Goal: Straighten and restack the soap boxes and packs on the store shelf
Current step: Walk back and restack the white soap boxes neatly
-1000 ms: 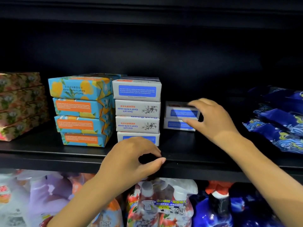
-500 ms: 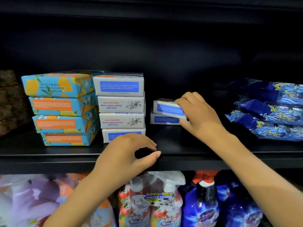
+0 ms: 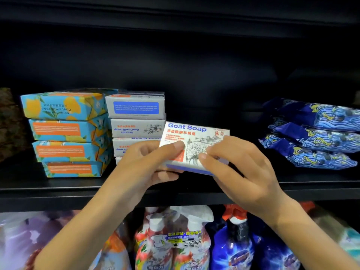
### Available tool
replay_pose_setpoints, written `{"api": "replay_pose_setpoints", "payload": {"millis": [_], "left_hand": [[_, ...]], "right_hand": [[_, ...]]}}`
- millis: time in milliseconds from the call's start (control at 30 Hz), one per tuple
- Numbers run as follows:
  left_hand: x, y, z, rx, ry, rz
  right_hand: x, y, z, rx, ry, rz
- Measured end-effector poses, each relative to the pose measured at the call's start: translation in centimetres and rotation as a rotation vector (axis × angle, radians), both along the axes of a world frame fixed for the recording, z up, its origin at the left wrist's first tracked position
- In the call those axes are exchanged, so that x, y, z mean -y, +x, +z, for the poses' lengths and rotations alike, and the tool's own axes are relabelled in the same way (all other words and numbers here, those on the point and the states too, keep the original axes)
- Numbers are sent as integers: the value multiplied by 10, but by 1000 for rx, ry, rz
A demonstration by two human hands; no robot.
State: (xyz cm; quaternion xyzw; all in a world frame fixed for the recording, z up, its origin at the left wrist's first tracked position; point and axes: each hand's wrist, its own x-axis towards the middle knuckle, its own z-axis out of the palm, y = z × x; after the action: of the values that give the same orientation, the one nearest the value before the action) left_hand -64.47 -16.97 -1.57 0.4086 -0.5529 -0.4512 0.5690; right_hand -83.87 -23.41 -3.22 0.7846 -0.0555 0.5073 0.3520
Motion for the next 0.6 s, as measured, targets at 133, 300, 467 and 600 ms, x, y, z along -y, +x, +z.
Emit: {"api": "replay_pose_setpoints", "payload": {"millis": [133,300,467,600], "left_hand": [[-3,0,-6,5,-196,79],[-5,-2,-8,22,-381,148],[-6,0,-7,85,-455,149],[-7,6,-7,7,-302,181]], "right_hand": [[-3,-7,7,11,220,6],[-10,-2,19,204,791,83],[-14,2,28,179,882,194],[-11,7,17,177,458,91]]}}
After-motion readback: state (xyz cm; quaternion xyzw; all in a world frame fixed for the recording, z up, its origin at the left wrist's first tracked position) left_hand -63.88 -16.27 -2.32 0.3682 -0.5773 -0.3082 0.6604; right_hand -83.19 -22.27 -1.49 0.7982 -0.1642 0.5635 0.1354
